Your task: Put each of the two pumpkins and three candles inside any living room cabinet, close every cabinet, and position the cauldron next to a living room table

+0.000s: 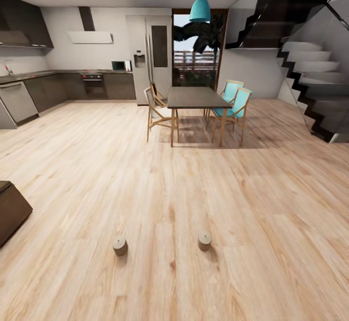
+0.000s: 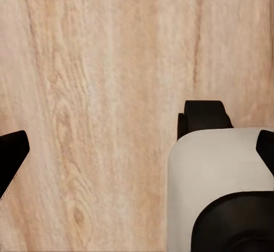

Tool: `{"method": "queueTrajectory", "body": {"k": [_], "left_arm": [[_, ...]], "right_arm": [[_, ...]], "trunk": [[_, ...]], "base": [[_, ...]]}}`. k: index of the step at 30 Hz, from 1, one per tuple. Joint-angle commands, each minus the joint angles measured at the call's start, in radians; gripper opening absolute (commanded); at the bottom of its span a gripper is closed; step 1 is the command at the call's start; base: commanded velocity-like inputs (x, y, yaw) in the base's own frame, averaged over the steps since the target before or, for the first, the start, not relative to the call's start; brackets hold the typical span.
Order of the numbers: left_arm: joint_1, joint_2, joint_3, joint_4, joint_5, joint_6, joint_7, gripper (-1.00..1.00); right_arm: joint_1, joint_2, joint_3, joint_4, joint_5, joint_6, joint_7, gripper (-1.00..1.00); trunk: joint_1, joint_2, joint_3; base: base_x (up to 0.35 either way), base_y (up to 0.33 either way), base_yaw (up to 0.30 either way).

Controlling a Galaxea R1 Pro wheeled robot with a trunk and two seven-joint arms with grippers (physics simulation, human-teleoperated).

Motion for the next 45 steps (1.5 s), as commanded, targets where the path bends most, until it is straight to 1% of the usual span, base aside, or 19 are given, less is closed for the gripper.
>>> {"method": "queueTrajectory", "body": {"k": [1,9,22,29,45], "left_arm": [[0.000,0.001,-0.009,-0.002,0.007,-0.001,0.005,1.00],[0.000,0.001,-0.008,-0.002,0.007,-0.001,0.005,1.00],[0.000,0.001,-0.007,-0.002,0.007,-0.001,0.007,1.00],[0.000,0.000,-0.009,-0.002,0.007,-0.001,0.007,1.00],[0.000,-0.002,-0.008,-0.002,0.006,-0.001,0.007,1.00]], "right_arm": [[-0.002,0.000,-0.002,0.005,-0.011,-0.006,0.007,1.00],[-0.002,0.000,-0.002,0.005,-0.011,-0.006,0.007,1.00],[-0.002,0.000,-0.001,0.004,-0.011,-0.006,0.007,1.00],[-0.002,0.000,-0.001,0.004,-0.011,-0.006,0.007,1.00],[-0.002,0.000,-0.001,0.004,-0.011,-0.006,0.007,1.00]], "trunk": [[0.000,0.000,-0.001],[0.000,0.000,-0.001],[0.000,0.000,-0.001],[0.000,0.000,-0.001],[0.000,0.000,-0.001]], "base": [[0.052,0.000,-0.222],[0.033,0.000,-0.253],[0.096,0.000,-0.021],[0.309,-0.034,-0.071],[0.298,-0.164,-0.279]]}}
